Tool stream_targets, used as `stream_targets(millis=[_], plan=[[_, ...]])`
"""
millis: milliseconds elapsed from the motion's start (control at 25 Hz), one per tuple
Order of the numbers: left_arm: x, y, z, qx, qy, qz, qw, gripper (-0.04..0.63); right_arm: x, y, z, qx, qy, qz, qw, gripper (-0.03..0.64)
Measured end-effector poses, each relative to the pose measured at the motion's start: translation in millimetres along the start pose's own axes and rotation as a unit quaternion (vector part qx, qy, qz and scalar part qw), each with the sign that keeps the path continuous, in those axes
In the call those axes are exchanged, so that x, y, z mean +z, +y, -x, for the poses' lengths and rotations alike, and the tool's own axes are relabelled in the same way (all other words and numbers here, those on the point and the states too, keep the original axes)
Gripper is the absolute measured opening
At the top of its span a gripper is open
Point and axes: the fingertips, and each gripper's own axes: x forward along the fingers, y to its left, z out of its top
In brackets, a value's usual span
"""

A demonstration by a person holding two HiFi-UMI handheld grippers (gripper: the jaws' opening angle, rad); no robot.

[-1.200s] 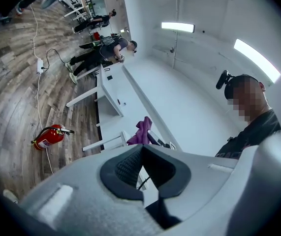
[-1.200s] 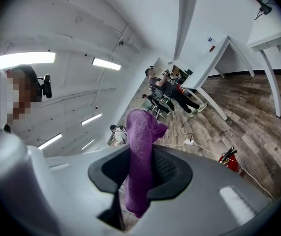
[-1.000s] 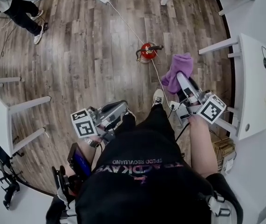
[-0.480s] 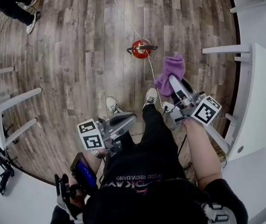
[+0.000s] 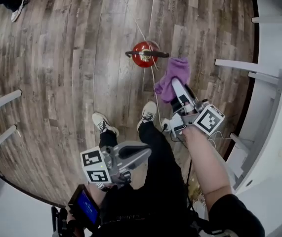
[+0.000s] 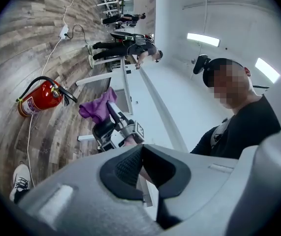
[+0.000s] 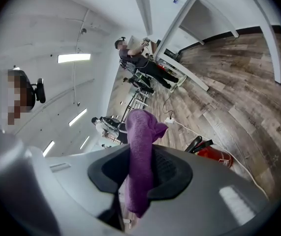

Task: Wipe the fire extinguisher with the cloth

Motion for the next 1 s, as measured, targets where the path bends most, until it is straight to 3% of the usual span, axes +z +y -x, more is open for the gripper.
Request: stream_targets(millis=[240, 480, 680, 840, 1000], plan=[[-7, 81, 6, -0.037, 0.02, 0.003, 0.9991, -0.002, -16, -89, -34, -0.007, -0.066, -0.019, 0.998, 0.098], [-8, 158, 12, -0.065, 0.044, -0.034, 0.9964, -0.002, -27, -148, -56, 0.001, -0.101, 0.007, 0.995, 0.098], [1, 217, 19, -0.083, 0.04, -0.047, 0.9947, -0.002, -31, -187, -71, 0.016, -0.112, 0.032, 0.993, 0.097], [4, 259, 27, -0.094, 0.048, -0.065, 0.9923, -0.002, -37, -211, -83, 0.053, -0.118, 0.038, 0.991, 0.097], [15, 290, 36, -0.098, 0.027, -0.05, 0.9936, -0.002, -44, -234, -91, 0.107, -0.121, 0.016, 0.987, 0.095]])
